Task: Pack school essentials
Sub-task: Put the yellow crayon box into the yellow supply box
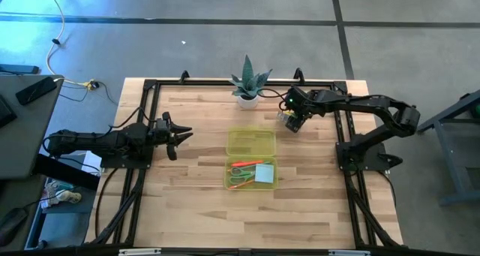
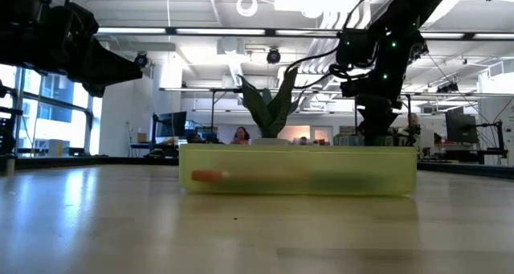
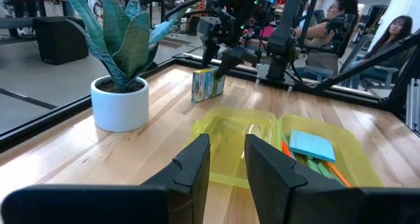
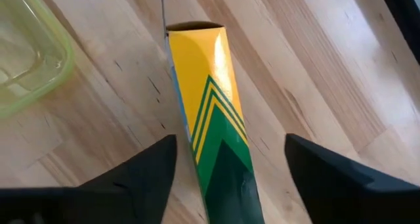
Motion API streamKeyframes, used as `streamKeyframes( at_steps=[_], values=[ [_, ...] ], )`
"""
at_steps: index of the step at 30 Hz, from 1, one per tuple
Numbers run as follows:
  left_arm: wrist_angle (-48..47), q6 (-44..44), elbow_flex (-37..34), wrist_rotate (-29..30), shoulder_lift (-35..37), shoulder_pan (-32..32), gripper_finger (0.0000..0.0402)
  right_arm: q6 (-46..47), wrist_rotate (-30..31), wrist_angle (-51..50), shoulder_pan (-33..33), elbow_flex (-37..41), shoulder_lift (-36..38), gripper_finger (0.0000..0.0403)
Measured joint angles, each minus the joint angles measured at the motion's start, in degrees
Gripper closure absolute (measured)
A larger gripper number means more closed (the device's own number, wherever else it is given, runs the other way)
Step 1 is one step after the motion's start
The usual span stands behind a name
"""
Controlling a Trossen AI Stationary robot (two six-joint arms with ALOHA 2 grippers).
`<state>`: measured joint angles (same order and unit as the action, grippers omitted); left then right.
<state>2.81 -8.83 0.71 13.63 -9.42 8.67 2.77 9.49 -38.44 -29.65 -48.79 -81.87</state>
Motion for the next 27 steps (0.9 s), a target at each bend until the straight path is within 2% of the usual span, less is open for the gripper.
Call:
streamKeyframes(
  at_steps=[7,12,27],
  values=[
    [0.0,0.0,0.0,0.0,0.0,0.0,0.0316,0.4,-0.1,-0.1,0.0,0.0,0.0,0.0218],
    [0.0,0.0,0.0,0.0,0.0,0.0,0.0316,0.4,-0.1,-0.1,0.0,0.0,0.0,0.0264],
    [0.0,0.0,0.0,0.0,0.0,0.0,0.0316,1.7,0.0,-1.6,0.0,0.0,0.0,0.0317]
  ],
)
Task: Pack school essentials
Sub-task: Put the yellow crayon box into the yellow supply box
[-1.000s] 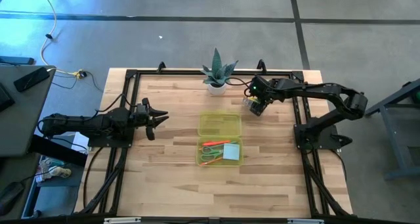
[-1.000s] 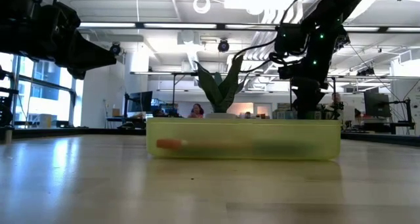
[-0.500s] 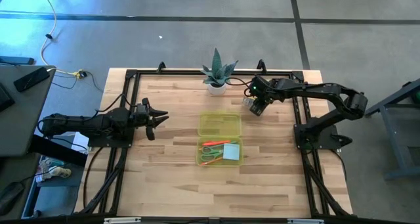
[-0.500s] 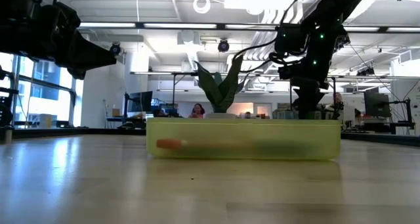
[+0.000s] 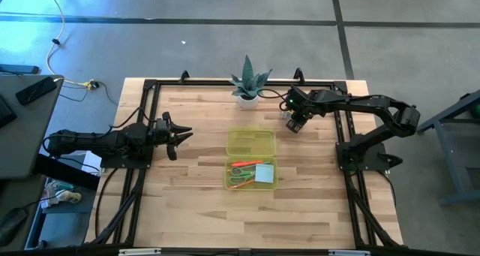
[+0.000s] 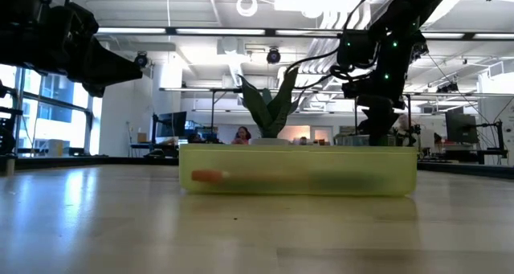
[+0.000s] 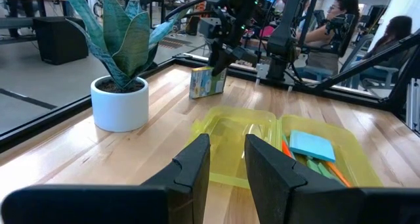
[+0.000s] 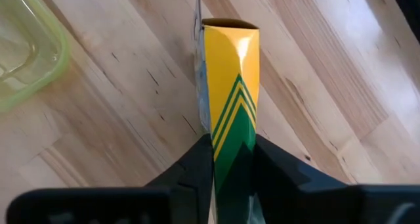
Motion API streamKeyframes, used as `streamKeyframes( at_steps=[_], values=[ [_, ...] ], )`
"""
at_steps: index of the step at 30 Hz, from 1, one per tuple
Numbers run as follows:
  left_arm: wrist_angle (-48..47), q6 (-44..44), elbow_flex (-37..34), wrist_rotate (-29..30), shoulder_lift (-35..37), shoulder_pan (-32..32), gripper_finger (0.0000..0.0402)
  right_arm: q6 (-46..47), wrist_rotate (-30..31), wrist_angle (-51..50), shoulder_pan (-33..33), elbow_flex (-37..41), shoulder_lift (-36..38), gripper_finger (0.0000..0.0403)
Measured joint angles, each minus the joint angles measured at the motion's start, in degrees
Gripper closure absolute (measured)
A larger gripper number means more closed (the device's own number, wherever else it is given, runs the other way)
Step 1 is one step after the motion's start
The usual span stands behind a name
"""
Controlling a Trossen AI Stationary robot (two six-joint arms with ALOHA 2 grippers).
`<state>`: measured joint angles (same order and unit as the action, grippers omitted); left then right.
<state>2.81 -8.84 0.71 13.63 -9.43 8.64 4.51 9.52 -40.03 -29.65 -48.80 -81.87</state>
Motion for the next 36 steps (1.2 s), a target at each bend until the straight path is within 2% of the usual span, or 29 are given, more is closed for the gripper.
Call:
streamKeyframes(
  at_steps=[6,13,18,30,36],
  values=[
    [0.0,0.0,0.0,0.0,0.0,0.0,0.0316,-0.1,1.7,-1.1,1.5,0.0,0.1,0.032],
    [0.0,0.0,0.0,0.0,0.0,0.0,0.0316,2.8,8.4,-4.9,8.5,-1.2,0.1,0.032],
    [0.0,0.0,0.0,0.0,0.0,0.0,0.0316,8.9,12.8,-9.7,15.8,-4.0,0.1,0.032],
    [0.0,0.0,0.0,0.0,0.0,0.0,0.0316,24.8,20.6,-11.7,37.6,-7.9,-0.1,0.032],
    [0.0,0.0,0.0,0.0,0.0,0.0,0.0316,31.5,23.0,-14.3,45.6,-12.9,-5.0,0.032]
  ],
)
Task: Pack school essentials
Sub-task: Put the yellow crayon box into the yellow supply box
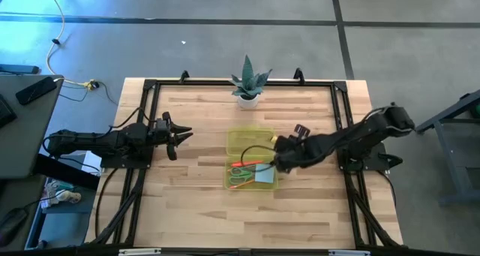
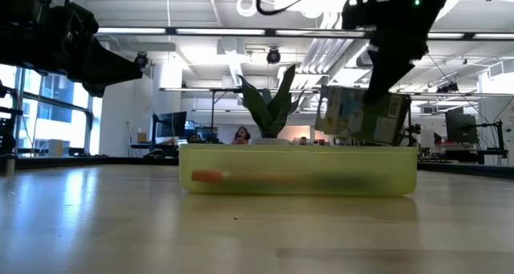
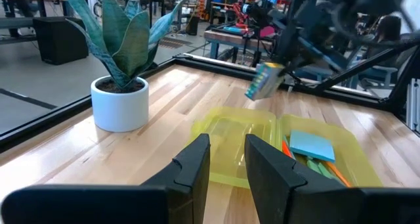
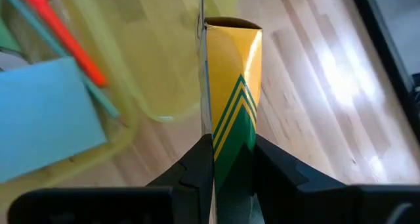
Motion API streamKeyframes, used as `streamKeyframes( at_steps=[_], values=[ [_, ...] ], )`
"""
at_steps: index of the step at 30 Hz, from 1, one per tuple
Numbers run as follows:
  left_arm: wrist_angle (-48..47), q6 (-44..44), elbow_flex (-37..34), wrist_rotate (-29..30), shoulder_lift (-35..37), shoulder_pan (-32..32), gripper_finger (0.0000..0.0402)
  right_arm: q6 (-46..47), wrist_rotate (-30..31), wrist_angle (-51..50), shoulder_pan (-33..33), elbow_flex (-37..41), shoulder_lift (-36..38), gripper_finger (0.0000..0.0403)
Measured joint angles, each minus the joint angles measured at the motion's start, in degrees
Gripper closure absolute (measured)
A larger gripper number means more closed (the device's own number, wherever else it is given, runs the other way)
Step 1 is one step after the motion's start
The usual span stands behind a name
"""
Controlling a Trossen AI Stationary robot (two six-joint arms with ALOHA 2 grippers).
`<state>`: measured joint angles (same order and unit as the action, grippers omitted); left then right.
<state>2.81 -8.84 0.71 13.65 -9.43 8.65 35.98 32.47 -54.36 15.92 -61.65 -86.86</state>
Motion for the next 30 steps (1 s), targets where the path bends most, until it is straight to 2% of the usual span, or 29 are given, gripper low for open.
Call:
streamKeyframes(
  at_steps=[6,21,30],
  values=[
    [0.0,0.0,0.0,0.0,0.0,0.0,0.0316,2.5,5.1,-6.8,4.9,-9.3,-7.8,0.032],
    [0.0,0.0,0.0,0.0,0.0,0.0,0.0316,2.6,11.1,-17.9,11.8,-32.0,-27.0,0.032],
    [0.0,0.0,0.0,0.0,0.0,0.0,0.0316,2.6,13.5,-20.0,12.8,-36.9,-35.8,0.032]
  ],
)
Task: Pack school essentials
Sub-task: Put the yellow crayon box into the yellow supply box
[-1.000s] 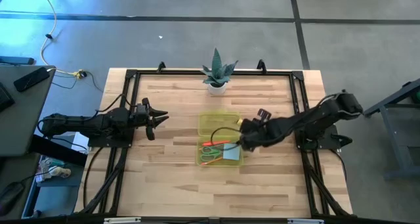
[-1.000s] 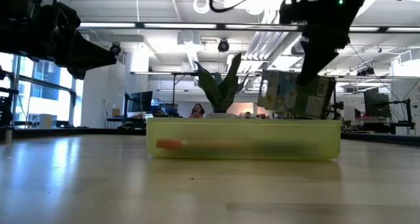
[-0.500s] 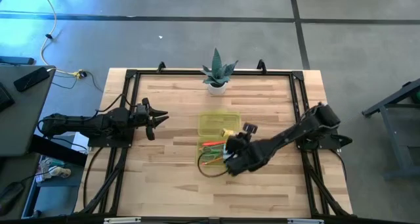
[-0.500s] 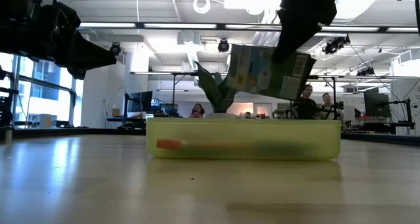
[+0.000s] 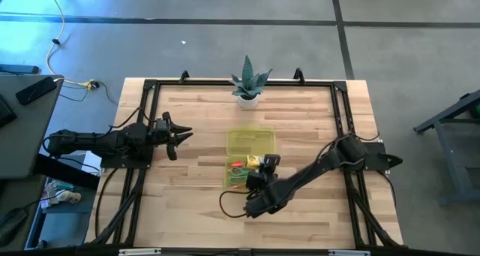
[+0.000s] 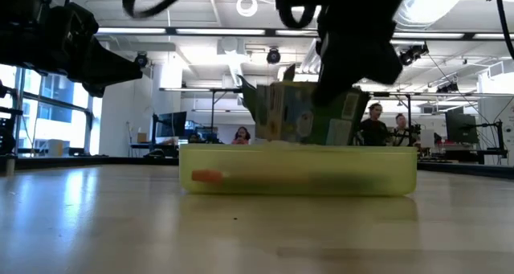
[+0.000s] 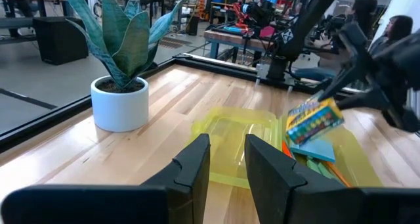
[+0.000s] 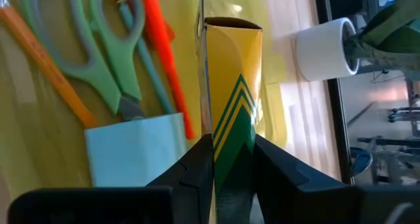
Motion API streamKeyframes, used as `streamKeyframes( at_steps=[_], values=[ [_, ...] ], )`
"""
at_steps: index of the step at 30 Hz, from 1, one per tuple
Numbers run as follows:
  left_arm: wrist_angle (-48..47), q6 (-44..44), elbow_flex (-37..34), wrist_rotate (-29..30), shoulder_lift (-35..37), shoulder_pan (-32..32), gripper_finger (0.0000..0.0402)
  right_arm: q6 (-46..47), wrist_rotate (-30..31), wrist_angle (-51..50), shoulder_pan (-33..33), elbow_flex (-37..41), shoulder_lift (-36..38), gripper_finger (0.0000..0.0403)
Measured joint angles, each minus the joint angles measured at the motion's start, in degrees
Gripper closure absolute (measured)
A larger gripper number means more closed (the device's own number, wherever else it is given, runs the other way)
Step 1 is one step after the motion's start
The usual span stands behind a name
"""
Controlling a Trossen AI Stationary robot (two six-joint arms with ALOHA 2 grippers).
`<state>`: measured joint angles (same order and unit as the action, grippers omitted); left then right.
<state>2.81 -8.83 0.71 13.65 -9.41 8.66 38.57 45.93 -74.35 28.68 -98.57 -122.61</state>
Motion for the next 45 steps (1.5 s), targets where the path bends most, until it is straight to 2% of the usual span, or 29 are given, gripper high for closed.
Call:
streamKeyframes(
  at_steps=[6,15,19,29,32,41,45],
  values=[
    [0.0,0.0,0.0,0.0,0.0,0.0,0.0316,0.0,1.4,0.2,1.3,0.0,-2.7,0.032],
    [0.0,0.0,0.0,0.0,0.0,0.0,0.0316,0.0,0.3,2.3,1.1,0.0,-2.8,0.0315],
    [0.0,0.0,0.0,0.0,0.0,0.0,0.0316,-0.3,-1.6,2.8,0.5,0.0,-2.8,0.0284],
    [0.0,0.0,0.0,0.0,0.0,0.0,0.0316,-0.5,-3.9,2.8,0.0,0.0,-2.8,0.0153],
    [0.0,0.0,0.0,0.0,0.0,0.0,0.0316,-0.5,-3.9,2.8,0.4,0.0,-2.8,0.0126],
    [0.0,0.0,0.0,0.0,0.0,0.0,0.0316,0.2,-3.5,2.4,2.3,-1.9,-2.8,0.0115],
    [0.0,0.0,0.0,0.0,0.0,0.0,0.0316,1.2,-5.7,2.7,2.6,-2.3,-2.8,0.0114]
  ],
)
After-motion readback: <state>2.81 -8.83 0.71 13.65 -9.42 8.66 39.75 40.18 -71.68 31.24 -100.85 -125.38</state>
